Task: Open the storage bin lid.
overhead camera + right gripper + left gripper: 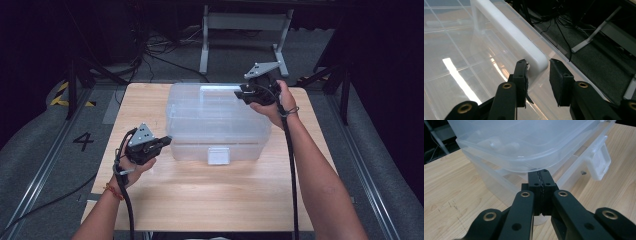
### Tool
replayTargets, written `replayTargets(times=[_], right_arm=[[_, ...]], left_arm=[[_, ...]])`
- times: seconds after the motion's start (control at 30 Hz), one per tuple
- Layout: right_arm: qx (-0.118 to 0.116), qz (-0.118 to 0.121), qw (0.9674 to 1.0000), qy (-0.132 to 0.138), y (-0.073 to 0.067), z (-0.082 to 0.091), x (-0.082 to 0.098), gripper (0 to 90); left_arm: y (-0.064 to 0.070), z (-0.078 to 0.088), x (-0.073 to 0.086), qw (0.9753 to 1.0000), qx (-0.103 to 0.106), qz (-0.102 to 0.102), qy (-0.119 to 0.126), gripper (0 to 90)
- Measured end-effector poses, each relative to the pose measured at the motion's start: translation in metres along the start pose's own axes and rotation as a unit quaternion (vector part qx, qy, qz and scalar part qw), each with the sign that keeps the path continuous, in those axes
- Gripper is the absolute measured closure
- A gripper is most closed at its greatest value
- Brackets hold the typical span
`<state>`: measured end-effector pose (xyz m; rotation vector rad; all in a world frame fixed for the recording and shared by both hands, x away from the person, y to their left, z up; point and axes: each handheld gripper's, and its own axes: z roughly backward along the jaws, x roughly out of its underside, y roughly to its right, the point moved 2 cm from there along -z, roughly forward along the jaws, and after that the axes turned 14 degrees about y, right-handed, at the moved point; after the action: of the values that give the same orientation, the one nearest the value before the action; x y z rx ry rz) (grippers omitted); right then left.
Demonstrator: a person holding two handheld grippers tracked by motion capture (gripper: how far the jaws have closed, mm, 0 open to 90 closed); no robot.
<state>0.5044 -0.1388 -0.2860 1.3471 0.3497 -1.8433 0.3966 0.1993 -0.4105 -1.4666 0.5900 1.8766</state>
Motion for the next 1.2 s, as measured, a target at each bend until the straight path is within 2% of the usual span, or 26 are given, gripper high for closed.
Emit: replayTargets(times=[0.07, 0.27, 0.43, 0.6, 0.67, 0.73, 0.97, 1.2], right_arm=[[0.007, 0.002, 0.9999, 0.007, 0.001, 0.006, 0.002, 66.7], [0.014, -0.010, 0.9991, 0.038, 0.008, 0.030, 0.006, 64.6], [0.025, -0.014, 0.9983, 0.050, 0.015, 0.050, 0.010, 63.3], [0.034, -0.003, 0.9975, 0.061, 0.018, 0.066, 0.016, 62.1], [0.042, -0.001, 0.9971, 0.064, 0.020, 0.074, 0.020, 62.0], [0.042, -0.008, 0.9968, 0.068, 0.022, 0.078, 0.023, 62.0], [0.047, -0.011, 0.9964, 0.071, 0.023, 0.094, 0.037, 61.3], [0.050, -0.014, 0.9963, 0.069, 0.023, 0.107, 0.059, 59.7]], left_arm=[[0.000, -0.001, 0.000, 1.0000, -0.003, -0.002, 0.001, 89.7], [0.001, -0.002, 0.000, 1.0000, -0.001, -0.003, -0.001, 89.7], [0.000, -0.002, -0.001, 1.0000, -0.001, -0.005, 0.000, 89.7], [0.001, -0.002, 0.000, 1.0000, 0.001, -0.003, -0.001, 89.7], [0.000, -0.001, -0.001, 1.0000, -0.001, -0.006, -0.002, 89.7], [0.000, -0.001, -0.001, 1.0000, -0.001, -0.007, -0.003, 89.7], [0.000, -0.001, -0.001, 0.9999, -0.003, -0.010, -0.004, 89.7], [0.000, -0.001, -0.002, 0.9999, -0.003, -0.010, -0.003, 89.7]])
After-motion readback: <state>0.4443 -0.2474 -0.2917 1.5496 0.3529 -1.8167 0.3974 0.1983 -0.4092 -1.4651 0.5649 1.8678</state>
